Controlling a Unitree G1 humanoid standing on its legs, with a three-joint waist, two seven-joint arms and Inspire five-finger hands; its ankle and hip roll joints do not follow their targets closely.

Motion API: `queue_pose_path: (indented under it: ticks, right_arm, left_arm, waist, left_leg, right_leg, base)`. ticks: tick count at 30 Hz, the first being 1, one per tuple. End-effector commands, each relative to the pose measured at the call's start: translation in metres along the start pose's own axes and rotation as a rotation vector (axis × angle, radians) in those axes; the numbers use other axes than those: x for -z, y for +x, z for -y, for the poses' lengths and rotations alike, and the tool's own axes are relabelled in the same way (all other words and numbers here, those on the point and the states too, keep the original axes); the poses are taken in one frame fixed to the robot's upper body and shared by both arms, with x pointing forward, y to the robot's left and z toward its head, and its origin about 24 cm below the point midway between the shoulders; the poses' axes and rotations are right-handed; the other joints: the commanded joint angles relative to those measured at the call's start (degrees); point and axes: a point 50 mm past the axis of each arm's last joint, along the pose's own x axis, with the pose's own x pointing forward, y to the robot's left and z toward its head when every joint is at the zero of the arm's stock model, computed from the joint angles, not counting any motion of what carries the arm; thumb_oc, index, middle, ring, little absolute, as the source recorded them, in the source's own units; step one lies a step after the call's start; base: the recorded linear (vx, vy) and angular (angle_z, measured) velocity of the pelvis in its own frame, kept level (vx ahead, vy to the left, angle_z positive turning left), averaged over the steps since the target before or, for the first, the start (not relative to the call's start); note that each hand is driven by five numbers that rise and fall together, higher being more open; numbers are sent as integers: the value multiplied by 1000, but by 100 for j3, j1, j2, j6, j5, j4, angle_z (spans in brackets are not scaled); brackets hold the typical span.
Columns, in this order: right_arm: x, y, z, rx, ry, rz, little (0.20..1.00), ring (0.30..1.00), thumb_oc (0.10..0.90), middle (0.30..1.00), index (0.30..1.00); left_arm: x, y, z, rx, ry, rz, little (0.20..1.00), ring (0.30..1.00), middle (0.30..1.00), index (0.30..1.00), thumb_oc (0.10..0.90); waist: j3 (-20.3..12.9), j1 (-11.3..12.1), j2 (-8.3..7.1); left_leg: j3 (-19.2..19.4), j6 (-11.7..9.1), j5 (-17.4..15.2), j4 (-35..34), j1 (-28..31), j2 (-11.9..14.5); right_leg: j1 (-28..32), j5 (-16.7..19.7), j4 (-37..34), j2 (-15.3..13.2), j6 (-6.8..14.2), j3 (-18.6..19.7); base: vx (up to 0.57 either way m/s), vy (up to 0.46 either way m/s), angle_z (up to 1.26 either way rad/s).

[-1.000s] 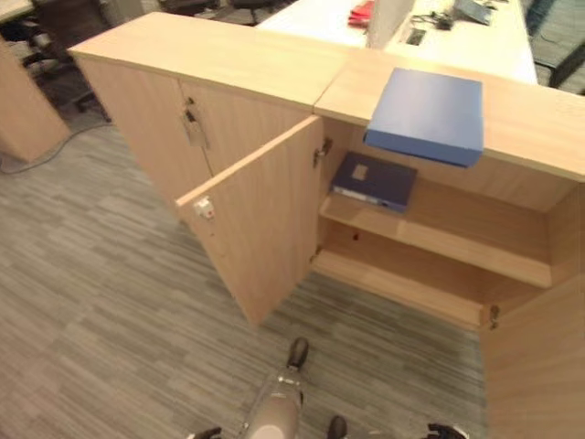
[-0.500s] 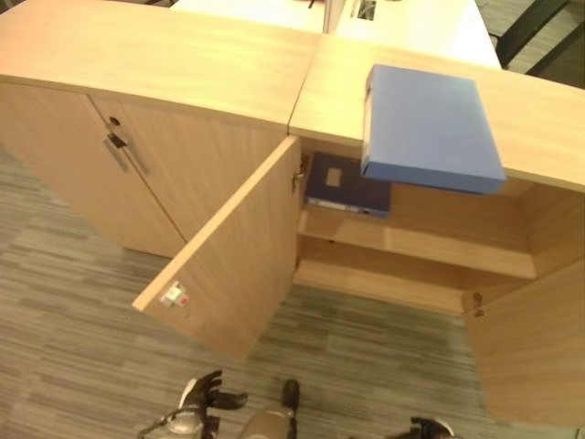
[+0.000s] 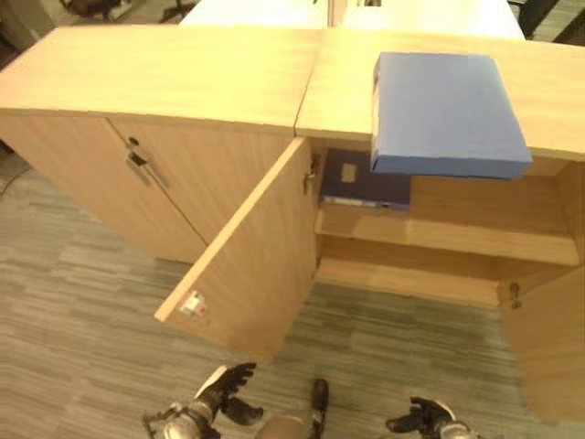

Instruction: Put the empty folder in the office cabinet

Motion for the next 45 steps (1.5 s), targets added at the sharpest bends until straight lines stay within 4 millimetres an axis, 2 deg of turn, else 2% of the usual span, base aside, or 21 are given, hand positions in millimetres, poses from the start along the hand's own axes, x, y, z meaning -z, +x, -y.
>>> queue_pose_path:
  ticks: [1,3,4,6,7,8,9,11,13,16,20,26,27,29,32,33,34,35,39,41,45]
  right_arm:
    - [-8,-1,15,33,-65,35,900,900,800,900,900]
    - [-11,0,13,22,-83,47,900,900,800,900,900]
    - [-15,0,13,24,-89,58,900,900,800,900,900]
    - [-23,0,15,30,-105,78,900,900,800,900,900]
    - [-23,0,14,30,-105,78,900,900,800,900,900]
    - [-29,1,16,41,-107,88,900,900,800,900,900]
    - [-29,1,16,44,-113,88,900,900,800,900,900]
    - [-16,1,8,23,-111,47,900,900,800,900,900]
    - [-1,0,5,14,-147,-6,900,900,800,900,900]
    - [8,-1,-1,3,-170,-32,900,900,800,900,900]
    - [13,-2,-7,-8,-179,-36,900,900,800,900,900]
    - [23,-4,-16,-30,-166,-56,900,900,800,900,900]
    - [23,-4,-16,-30,-166,-56,900,900,800,900,900]
    - [29,-5,-26,-52,-163,-65,900,900,800,900,900]
    - [33,-7,-34,-66,-159,-68,900,900,800,900,900]
    - [35,-7,-39,-67,-143,-63,900,900,800,900,900]
    - [35,-7,-39,-67,-144,-63,900,900,800,900,900]
    - [34,-8,-41,-59,-122,-56,900,900,800,900,900]
    - [37,-8,-37,-36,-106,-68,900,900,800,900,900]
    - [44,-8,-34,-21,-113,-97,900,900,800,900,900]
    - [47,-9,-30,-7,-128,-118,900,900,800,900,900]
  left_arm:
    - [-31,-6,-21,6,78,142,900,900,900,900,800]
    - [-44,-7,-18,31,86,197,900,900,900,900,800]
    - [-52,-7,-18,44,93,235,900,900,900,900,800]
    - [-73,-11,-19,74,108,324,900,900,900,900,800]
    - [-73,-11,-19,74,109,324,900,900,900,900,800]
    - [-90,-13,-19,96,127,396,900,900,900,900,800]
    - [-97,-12,-19,100,140,425,900,900,900,900,800]
    - [-115,-17,-17,107,165,507,900,900,900,900,800]
    - [-129,-19,-12,124,136,569,900,900,900,900,800]
    - [-135,-18,-2,154,22,597,900,900,900,900,800]
    - [-144,-22,-2,144,-59,645,900,900,900,900,800]
    - [-192,-45,-26,3,-95,885,900,900,900,900,800]
    - [-192,-45,-26,3,-95,885,900,900,900,900,800]
    - [-221,-67,-45,-173,-31,1054,900,900,900,900,800]
    - [-233,-81,-63,-382,-75,1141,900,900,900,900,800]
    - [-234,-88,-75,-549,-95,1165,900,900,900,900,800]
    - [-233,-89,-75,-552,-95,1163,900,900,900,900,800]
    - [-236,-98,-80,-649,-60,1197,900,900,900,900,800]
    - [-244,-109,-85,-744,30,1245,900,900,900,900,800]
    - [-266,-122,-85,-800,163,1341,900,900,900,900,800]
    - [-293,-132,-79,-800,289,1450,900,900,900,900,800]
  waist:
    - [363,-105,147]
    - [471,-135,179]
    - [502,-163,241]
    - [568,-235,252]
    - [576,-240,260]
    - [587,-275,244]
    - [568,-306,212]
    - [364,-267,-1]
    - [74,-228,-147]
    - [-64,-222,-203]
    - [-130,-232,-225]
    - [-238,-255,-246]
    - [-237,-255,-246]
    - [-281,-245,-266]
    - [-295,-225,-306]
    - [-278,-204,-339]
    - [-276,-212,-337]
    - [-265,-217,-344]
    - [-275,-237,-329]
    - [-329,-300,-303]
    - [-364,-384,-267]
  left_leg:
    - [-501,-130,-411,-148,352,95]
    - [-441,-171,-411,-431,799,170]
    - [-407,-178,-283,-466,831,237]
    - [-464,-272,-231,-532,948,321]
    - [-472,-275,-231,-537,961,333]
    - [-461,-391,-268,-557,1058,419]
    - [-491,-452,-260,-623,1113,441]
    - [-515,-528,-260,-882,1303,371]
    - [-504,-626,-299,-1003,1418,429]
    - [-548,-721,-334,-1003,1504,524]
    - [-585,-797,-350,-1003,1574,619]
    - [-592,-953,-348,-1003,1650,765]
    - [-592,-953,-348,-1003,1651,765]
    - [-580,-1012,-346,-1003,1671,820]
    - [-573,-1061,-345,-1003,1710,856]
    - [-592,-1087,-341,-1003,1727,885]
    - [-593,-1089,-342,-1003,1732,886]
    - [-596,-1106,-341,-1003,1740,903]
    - [-575,-1126,-337,-1003,1764,929]
    - [-552,-1144,-343,-1003,1800,955]
    - [-523,-1156,-350,-1003,1834,982]
  right_leg:
    - [316,1498,1032,-126,-20,-307]
    - [60,1144,1143,-304,-11,-663]
    - [-91,1019,820,-214,-128,-867]
    - [-177,839,-25,-37,-69,-1053]
    - [-150,849,-52,-23,-73,-1068]
    - [-129,940,-1161,-25,47,-1234]
    - [-123,1100,-1740,16,112,-1209]
    - [350,1289,-2696,168,235,-1087]
    - [736,1419,-3192,288,252,-1146]
    - [1052,1424,-3515,437,199,-1163]
    - [1199,1294,-3528,530,140,-1124]
    - [1377,1050,-3528,693,31,-1116]
    - [1379,1050,-3528,693,30,-1117]
    - [1424,956,-3528,760,-2,-1121]
    - [1484,893,-3528,824,-40,-1100]
    - [1511,854,-3528,862,-71,-1107]
    - [1516,853,-3528,864,-73,-1108]
    - [1525,834,-3528,889,-85,-1093]
    - [1549,811,-3528,923,-99,-1088]
    - [1581,791,-3528,953,-106,-1068]
    - [1604,775,-3528,977,-112,-1049]
  base:
    - [175,152,-19]
    - [90,71,-15]
    - [27,-50,-19]
    - [8,-109,-11]
    - [29,-185,14]
    - [40,-196,18]
    - [77,-256,14]
    - [176,-240,4]
    - [229,-251,0]
    - [124,-186,14]
    - [60,-146,4]
    - [24,-96,1]
    - [20,-85,2]
    - [30,-103,2]
    - [29,-101,0]
    - [13,-104,0]
    - [10,-114,0]
    - [3,-46,0]
    - [10,-50,2]
    - [24,-42,5]
    - [10,-12,2]
